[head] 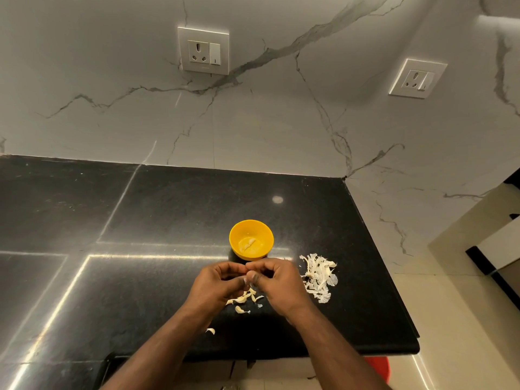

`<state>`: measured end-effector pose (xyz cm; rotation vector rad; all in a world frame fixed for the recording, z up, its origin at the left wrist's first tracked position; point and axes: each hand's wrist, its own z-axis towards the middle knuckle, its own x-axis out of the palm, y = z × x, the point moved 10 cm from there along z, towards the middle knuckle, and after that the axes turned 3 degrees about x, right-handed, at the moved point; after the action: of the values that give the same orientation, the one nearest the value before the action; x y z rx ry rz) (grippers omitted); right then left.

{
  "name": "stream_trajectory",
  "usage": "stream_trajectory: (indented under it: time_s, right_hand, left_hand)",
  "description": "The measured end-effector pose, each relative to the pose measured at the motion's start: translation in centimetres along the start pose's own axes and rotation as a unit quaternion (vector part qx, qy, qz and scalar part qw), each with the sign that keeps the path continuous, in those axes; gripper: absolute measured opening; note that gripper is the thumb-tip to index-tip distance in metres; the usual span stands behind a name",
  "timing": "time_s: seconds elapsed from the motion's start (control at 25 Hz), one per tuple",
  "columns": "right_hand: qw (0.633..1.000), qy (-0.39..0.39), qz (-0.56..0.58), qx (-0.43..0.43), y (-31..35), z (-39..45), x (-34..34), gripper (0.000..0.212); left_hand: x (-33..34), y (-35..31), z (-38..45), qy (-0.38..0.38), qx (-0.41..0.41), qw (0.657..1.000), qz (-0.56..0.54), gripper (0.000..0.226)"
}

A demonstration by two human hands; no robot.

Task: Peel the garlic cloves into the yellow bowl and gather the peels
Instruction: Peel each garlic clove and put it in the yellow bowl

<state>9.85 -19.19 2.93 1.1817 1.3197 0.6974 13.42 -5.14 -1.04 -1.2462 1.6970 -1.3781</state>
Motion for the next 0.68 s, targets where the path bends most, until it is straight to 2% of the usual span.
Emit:
stream_trajectory:
  time_s: [0.2, 0.4, 0.56, 0.68]
  right_hand:
    - [0.999, -0.012, 0.031, 0.013, -0.6, 0.1, -0.3, 0.019]
    - [0.996, -0.038, -0.082, 0.016, -1.6, -0.2, -1.6, 0.019]
    - [0.974, -0.079, -0.206, 0.044, -3.1, 0.2, -5.0, 0.020]
    - [0.976, -0.068, -0.207, -0.006, -1.4, 0.2, -4.7, 0.026]
  left_hand:
    - [-0.3, -0.1, -0.2, 0.009, 0.002, 1.000, -0.010, 0.013]
    - [-1.0, 0.1, -0.3, -0.032, -0.015, 0.994, -0.100, 0.013]
    - [-0.9, 0.5, -0.1, -0.016, -0.050, 0.990, -0.133, 0.014]
    - [-0.1, 1.0, -0.3, 0.002, -0.066, 0.989, -0.135, 0.015]
